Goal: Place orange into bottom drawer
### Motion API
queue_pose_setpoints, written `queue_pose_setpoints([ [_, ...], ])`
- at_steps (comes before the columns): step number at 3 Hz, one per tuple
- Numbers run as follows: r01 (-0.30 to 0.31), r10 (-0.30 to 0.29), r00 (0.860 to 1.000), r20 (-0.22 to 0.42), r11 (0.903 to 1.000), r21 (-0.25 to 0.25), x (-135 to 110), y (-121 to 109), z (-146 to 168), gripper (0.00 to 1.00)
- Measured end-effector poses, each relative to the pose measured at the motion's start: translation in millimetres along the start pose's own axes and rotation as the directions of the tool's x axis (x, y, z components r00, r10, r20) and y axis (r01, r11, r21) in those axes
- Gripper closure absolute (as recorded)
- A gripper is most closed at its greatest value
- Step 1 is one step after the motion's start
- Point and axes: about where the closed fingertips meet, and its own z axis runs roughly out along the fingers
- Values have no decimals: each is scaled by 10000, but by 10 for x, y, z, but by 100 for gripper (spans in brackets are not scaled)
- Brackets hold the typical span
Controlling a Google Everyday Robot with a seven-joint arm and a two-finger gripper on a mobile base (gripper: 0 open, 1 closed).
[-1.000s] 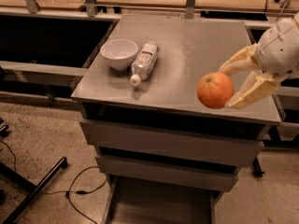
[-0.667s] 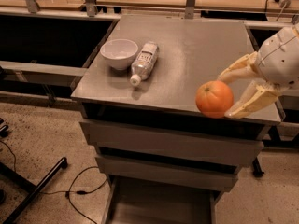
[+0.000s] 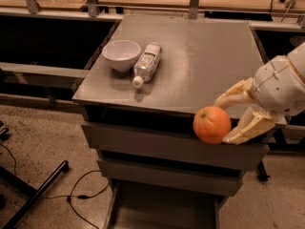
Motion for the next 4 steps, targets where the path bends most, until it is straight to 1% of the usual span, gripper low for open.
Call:
queue_pose_setpoints([
  [2,-750,748,9972,-66,9966,-355,197,220,332,100],
  [4,-1278,1256,9913,-387,9900,-595,421,356,726,100],
])
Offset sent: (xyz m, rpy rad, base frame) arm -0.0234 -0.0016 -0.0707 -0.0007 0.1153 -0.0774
